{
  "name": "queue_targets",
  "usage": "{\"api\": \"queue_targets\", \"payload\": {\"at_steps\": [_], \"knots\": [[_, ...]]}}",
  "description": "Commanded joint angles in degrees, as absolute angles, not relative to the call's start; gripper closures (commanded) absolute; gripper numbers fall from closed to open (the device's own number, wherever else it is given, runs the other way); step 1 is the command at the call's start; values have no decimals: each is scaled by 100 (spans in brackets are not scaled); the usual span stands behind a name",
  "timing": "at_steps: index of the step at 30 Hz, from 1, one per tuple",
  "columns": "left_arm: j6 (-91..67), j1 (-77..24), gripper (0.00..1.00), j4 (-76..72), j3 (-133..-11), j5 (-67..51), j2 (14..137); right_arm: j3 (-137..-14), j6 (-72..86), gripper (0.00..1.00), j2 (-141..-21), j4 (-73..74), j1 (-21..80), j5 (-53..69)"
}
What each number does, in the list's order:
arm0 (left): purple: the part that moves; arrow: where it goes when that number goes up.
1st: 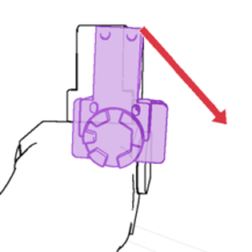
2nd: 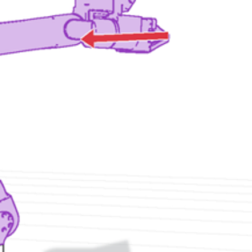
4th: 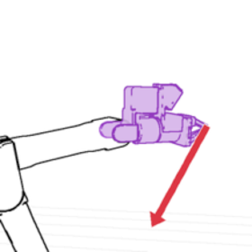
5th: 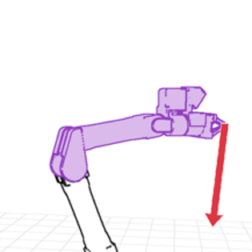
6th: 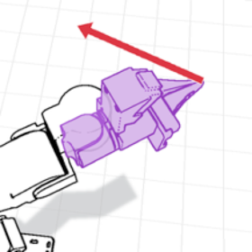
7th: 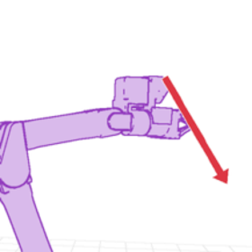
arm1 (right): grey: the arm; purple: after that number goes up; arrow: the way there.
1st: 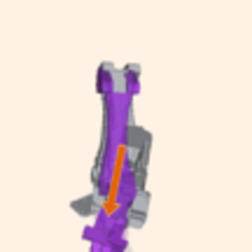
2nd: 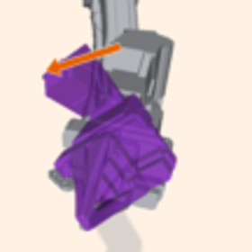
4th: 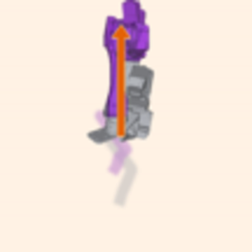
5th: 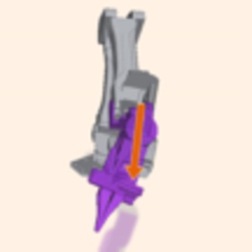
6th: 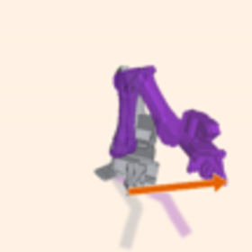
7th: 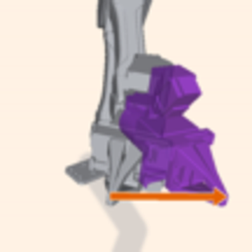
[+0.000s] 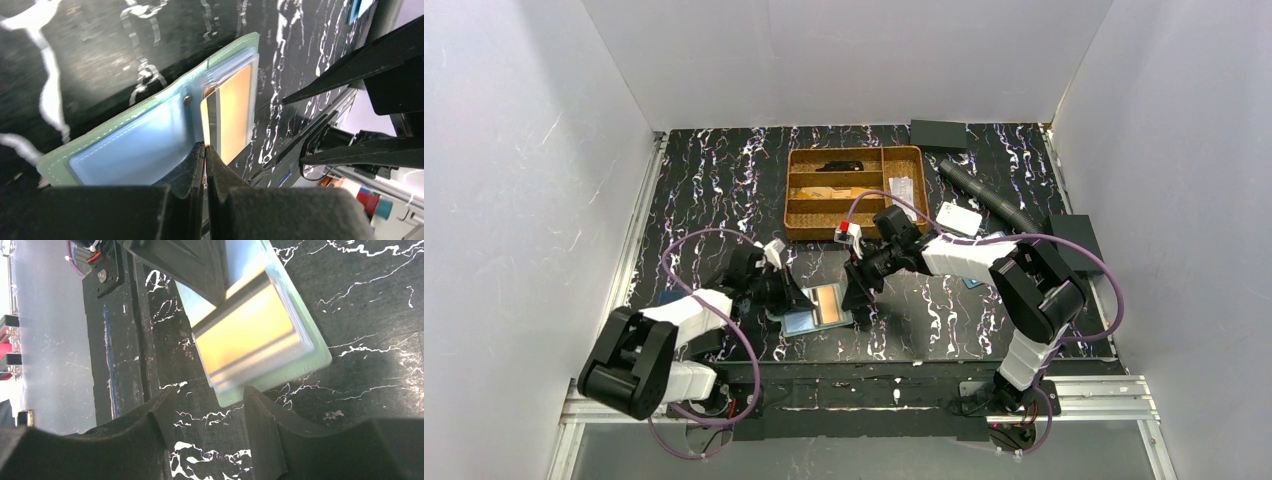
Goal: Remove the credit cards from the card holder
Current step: Remove the credit card from the card holder.
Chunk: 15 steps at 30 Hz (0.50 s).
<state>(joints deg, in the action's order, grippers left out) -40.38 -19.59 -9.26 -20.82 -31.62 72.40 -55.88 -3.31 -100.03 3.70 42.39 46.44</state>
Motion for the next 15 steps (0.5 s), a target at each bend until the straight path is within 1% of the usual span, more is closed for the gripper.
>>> {"api": "queue_targets", "payload": {"at_steps": [1,4,15], "knots": [[-3676,-2369,100,-1157,-2629,-3278,7602,-5584,-240,41,-9875,-173,4236,4908],[-3622,-2434,100,-1160,-2812,-3309,7849,-5507,253,43,-10056,-563,4236,4919],[-3720,-2256,100,-992,-2538,-3128,7516,-5495,1119,49,-10820,-861,4176,4568]]}}
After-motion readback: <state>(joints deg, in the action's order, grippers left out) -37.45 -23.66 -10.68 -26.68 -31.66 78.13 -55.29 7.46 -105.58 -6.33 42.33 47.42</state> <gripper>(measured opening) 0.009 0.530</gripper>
